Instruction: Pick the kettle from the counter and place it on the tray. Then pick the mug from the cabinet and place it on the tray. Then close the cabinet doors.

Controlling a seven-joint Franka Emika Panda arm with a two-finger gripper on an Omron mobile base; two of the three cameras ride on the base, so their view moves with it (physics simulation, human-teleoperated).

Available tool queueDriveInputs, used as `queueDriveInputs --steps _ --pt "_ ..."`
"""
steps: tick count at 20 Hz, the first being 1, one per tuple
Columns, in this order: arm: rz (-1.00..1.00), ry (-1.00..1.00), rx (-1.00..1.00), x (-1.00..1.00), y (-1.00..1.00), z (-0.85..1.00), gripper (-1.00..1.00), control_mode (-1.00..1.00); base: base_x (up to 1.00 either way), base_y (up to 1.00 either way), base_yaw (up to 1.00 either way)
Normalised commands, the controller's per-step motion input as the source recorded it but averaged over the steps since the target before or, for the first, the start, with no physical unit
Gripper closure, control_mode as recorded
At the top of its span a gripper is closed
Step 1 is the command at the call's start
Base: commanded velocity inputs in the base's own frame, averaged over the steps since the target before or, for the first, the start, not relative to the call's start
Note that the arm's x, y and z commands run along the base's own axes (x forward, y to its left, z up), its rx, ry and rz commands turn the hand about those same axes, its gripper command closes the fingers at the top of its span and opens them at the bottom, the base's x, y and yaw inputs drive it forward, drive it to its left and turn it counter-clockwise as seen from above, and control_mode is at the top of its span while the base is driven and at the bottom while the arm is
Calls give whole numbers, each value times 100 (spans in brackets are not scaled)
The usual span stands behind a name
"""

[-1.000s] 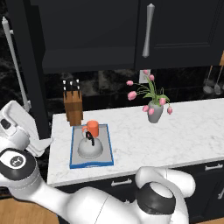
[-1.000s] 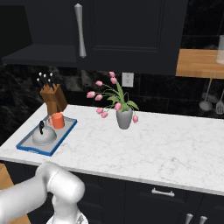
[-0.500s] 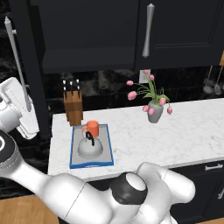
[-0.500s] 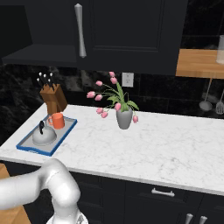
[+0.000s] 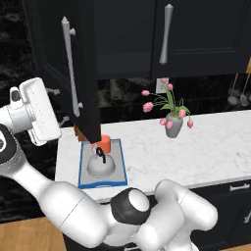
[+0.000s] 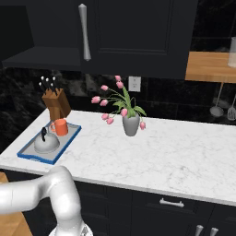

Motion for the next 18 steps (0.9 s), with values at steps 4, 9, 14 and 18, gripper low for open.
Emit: queueDriveInputs --steps 4,9,14,18 --pt "-1 -7 14 40 -100 20 -100 -100 0 0 0" --pt "0 -10 18 50 -99 18 -100 -100 0 0 0" --pt "2 -13 19 55 -97 20 -100 -100 0 0 0" --pt "9 -20 21 46 -98 20 -100 -100 0 0 0"
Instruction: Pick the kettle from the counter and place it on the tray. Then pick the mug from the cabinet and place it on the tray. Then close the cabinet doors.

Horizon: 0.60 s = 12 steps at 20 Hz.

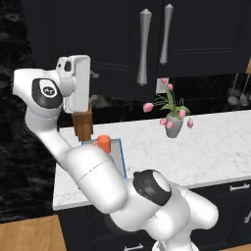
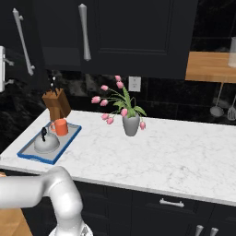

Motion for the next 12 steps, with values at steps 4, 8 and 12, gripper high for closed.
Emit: queueDriveInputs --steps 4,8,12 --pt "19 -27 20 43 -100 13 -100 -100 0 0 0" --pt "27 -33 21 46 -100 3 -100 -100 0 0 0" --pt "32 -38 22 42 -100 0 -100 -100 0 0 0"
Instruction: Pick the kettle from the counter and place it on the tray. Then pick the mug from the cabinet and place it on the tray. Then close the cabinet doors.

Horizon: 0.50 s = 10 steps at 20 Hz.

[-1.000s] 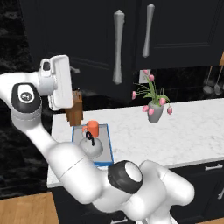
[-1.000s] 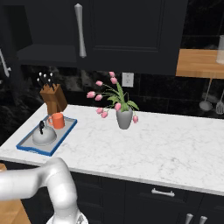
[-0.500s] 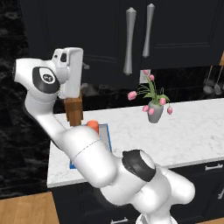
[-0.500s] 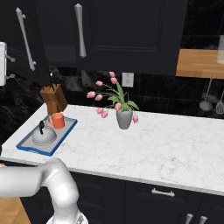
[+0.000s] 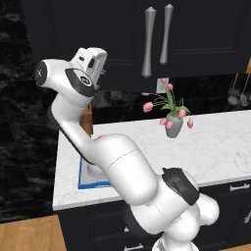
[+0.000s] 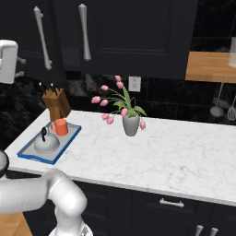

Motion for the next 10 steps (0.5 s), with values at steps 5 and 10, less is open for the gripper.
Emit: queueDriveInputs --steps 5,10 --pt "36 -39 24 41 -96 0 -100 -100 0 0 0" --pt "40 -29 26 59 -83 0 -100 -100 0 0 0"
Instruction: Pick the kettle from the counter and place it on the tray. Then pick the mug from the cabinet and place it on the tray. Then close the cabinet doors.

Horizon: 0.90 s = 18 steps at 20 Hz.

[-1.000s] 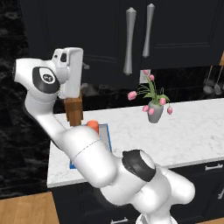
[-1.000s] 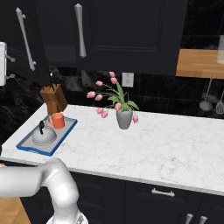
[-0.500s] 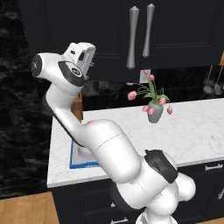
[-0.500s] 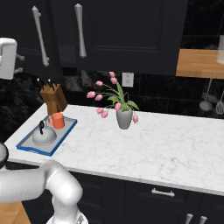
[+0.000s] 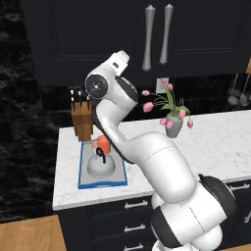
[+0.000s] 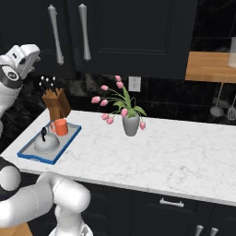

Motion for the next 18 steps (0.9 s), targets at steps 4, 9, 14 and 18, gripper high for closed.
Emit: queueDriveInputs --steps 4,9,14,18 --pt "38 -20 24 74 -72 0 -100 -100 0 0 0" --pt "29 -10 21 89 -50 0 -100 -100 0 0 0" --pt "17 -2 15 84 -22 -1 -100 -100 0 0 0" --pt "13 0 11 57 -10 -4 -100 -100 0 0 0"
